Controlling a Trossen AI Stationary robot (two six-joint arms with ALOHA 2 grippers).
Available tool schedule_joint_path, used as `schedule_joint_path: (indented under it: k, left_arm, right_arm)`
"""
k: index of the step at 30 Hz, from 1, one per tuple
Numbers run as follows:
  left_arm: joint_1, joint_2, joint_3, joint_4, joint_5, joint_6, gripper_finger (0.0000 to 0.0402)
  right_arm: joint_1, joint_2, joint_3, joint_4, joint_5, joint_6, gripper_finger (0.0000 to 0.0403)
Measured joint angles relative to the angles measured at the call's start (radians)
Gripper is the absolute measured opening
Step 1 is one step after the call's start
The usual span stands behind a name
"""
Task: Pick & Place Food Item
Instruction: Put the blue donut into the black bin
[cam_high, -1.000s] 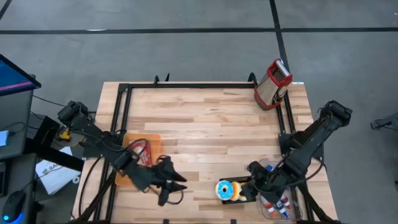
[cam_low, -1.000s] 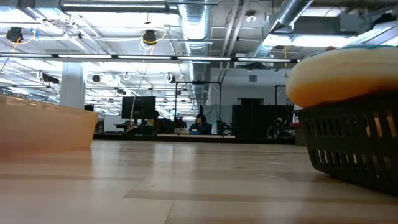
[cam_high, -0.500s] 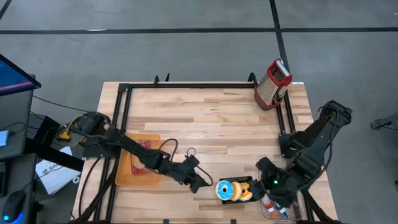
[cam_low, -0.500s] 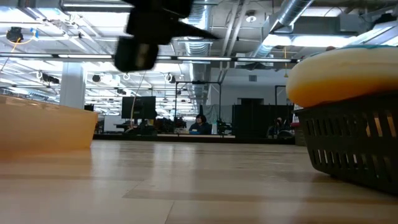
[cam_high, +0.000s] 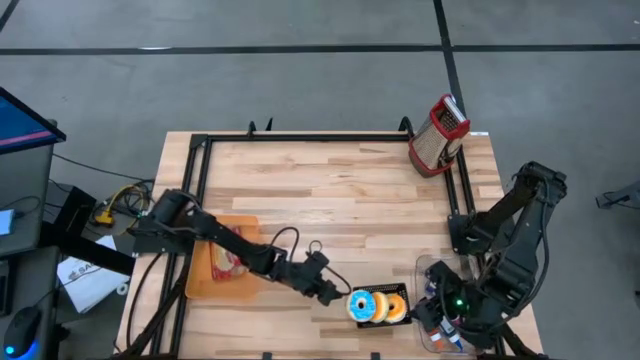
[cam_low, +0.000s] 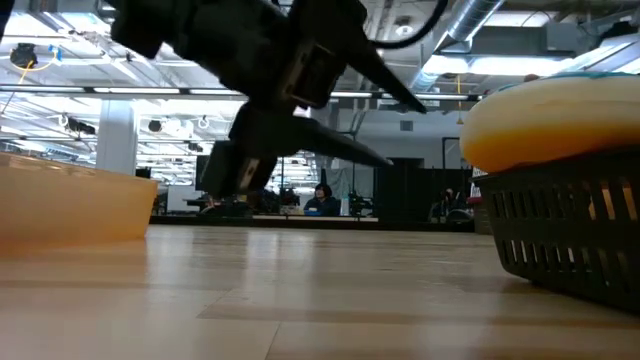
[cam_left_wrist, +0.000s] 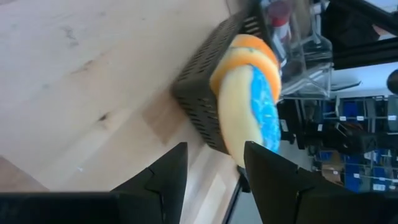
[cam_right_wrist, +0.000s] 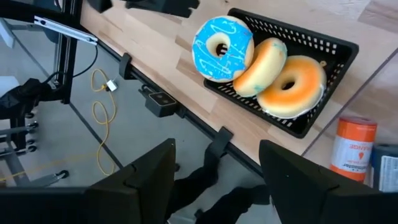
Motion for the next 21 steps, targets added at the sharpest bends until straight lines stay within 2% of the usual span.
schedule_joint_path:
  k: [8,21]
  left_arm:
    - [0.016,0.047,0.000,0.098,0.046,0.000,0.0155]
    - [0.017,0.053,0.044,0.111,0.099,0.063,0.0155]
  right_arm:
    - [-0.003,0.000,0.000,0.008,0.000,-0.006,0.0224]
    - [-0.009,0.000,0.000,0.019,0.000,-0.011,0.0224]
